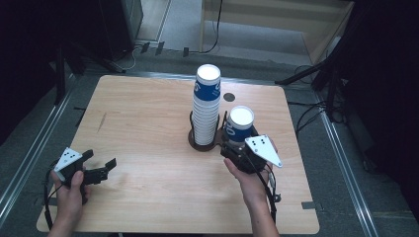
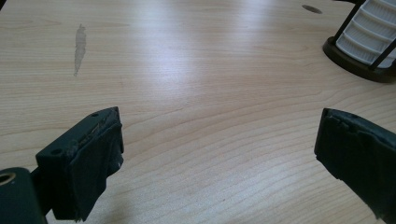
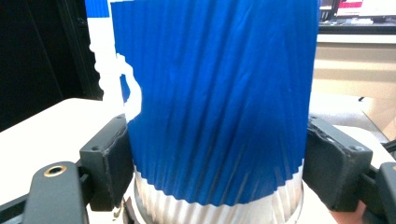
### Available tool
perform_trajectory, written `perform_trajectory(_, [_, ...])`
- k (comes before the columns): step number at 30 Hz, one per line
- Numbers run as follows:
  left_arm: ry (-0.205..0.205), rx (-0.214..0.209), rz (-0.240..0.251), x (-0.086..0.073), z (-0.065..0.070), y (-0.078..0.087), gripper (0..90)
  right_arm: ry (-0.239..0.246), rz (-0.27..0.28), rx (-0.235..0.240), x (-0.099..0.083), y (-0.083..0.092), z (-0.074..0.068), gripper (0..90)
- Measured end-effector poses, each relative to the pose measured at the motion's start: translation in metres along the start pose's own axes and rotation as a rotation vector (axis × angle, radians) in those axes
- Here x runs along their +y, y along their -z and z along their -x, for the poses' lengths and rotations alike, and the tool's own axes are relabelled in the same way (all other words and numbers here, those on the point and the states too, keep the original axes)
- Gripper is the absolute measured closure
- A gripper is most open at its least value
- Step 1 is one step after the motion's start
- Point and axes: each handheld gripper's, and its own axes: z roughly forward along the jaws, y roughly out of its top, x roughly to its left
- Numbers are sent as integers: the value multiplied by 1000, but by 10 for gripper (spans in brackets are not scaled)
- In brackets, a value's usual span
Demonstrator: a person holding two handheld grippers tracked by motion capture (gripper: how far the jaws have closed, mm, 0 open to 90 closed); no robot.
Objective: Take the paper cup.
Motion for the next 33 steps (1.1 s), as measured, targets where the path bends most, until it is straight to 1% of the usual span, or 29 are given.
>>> perform_trajectory(4, [-8, 6, 4, 0, 1, 1, 20, -1, -4, 10, -5, 2, 0, 193])
perform_trajectory(7, [-21, 10, 21, -1, 2, 2, 20, -8, -12, 16, -9, 3, 0, 193])
perform_trajectory(10, [-24, 7, 35, -1, 2, 2, 20, -6, -18, 20, -11, 3, -1, 193])
perform_trajectory(16, [-47, 7, 57, 1, 4, 3, 20, 0, -39, 37, -19, 4, -6, 194])
perform_trajectory(17, [-46, 18, 64, 2, 5, 4, 20, 3, -41, 38, -21, 4, -7, 194])
perform_trajectory(18, [-36, 40, 79, 5, 7, 6, 20, 5, -46, 41, -22, 4, -8, 194])
perform_trajectory(19, [-23, 37, 96, 7, 8, 8, 20, 8, -51, 43, -24, 4, -9, 194])
perform_trajectory(20, [-20, 31, 111, 10, 11, 9, 20, 10, -52, 46, -25, 4, -10, 194])
perform_trajectory(23, [-42, 20, 137, 19, 18, 13, 20, 13, -58, 56, -27, 4, -14, 195])
perform_trajectory(26, [-59, -7, 161, 27, 28, 16, 20, 17, -56, 65, -27, 4, -17, 194])
perform_trajectory(28, [-69, -12, 172, 31, 34, 16, 20, 17, -57, 69, -27, 4, -19, 195])
perform_trajectory(29, [-65, -18, 174, 34, 36, 16, 20, 18, -57, 72, -27, 4, -20, 195])
perform_trajectory(32, [-60, -57, 172, 41, 44, 15, 21, 18, -62, 75, -29, 4, -21, 195])
perform_trajectory(33, [-63, -64, 172, 44, 48, 15, 21, 19, -64, 76, -29, 4, -22, 195])
